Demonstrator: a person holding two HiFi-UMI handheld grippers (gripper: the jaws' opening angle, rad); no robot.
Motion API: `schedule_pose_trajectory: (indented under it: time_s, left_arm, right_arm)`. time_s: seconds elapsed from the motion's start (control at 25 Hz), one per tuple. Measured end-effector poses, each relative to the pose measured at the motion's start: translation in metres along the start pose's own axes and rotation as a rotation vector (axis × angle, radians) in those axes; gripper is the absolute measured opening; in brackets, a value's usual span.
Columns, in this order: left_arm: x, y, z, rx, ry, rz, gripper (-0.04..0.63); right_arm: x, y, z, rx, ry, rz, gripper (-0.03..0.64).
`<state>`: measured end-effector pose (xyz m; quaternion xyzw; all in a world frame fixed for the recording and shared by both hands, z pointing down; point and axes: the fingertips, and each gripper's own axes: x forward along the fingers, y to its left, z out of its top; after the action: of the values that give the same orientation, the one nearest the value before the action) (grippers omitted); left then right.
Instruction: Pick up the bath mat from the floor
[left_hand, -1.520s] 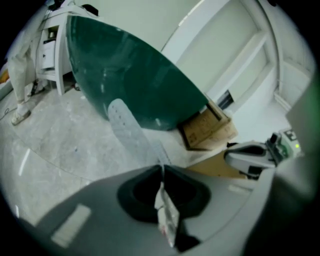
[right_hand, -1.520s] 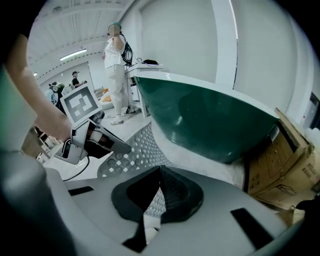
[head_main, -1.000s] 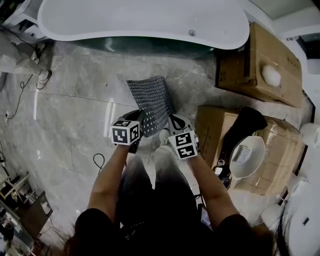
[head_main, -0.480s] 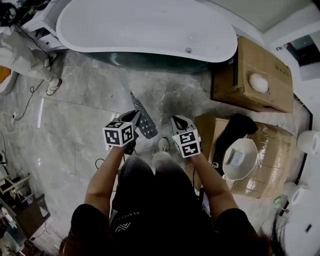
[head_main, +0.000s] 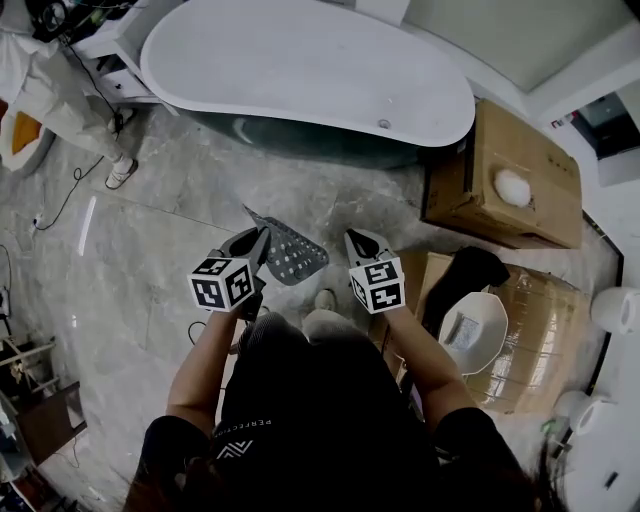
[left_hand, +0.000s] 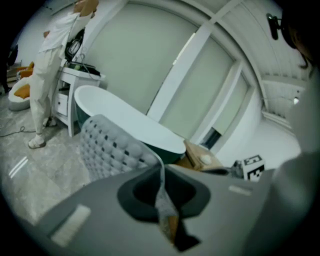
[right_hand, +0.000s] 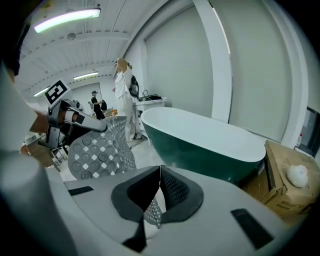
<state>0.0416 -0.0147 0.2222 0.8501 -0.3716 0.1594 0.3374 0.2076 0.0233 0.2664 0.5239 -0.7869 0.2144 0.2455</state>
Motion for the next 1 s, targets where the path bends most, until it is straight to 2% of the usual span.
schedule_pose_trajectory:
  time_s: [0.4,1.0]
  left_arm:
    - [-0.018,-0.024,0.035,-0.040,-0.113,-0.012,0.023]
    - [-0.019,-0.036,0.051,-0.021,-0.170,0.008,0.023]
  right_arm:
    - [-0.008,-0.006,0.025,-0.013,-0.051,0.021,0.000]
    - [-0.010,-0.014,0.046,0.011,-0.107,0.055,0.000]
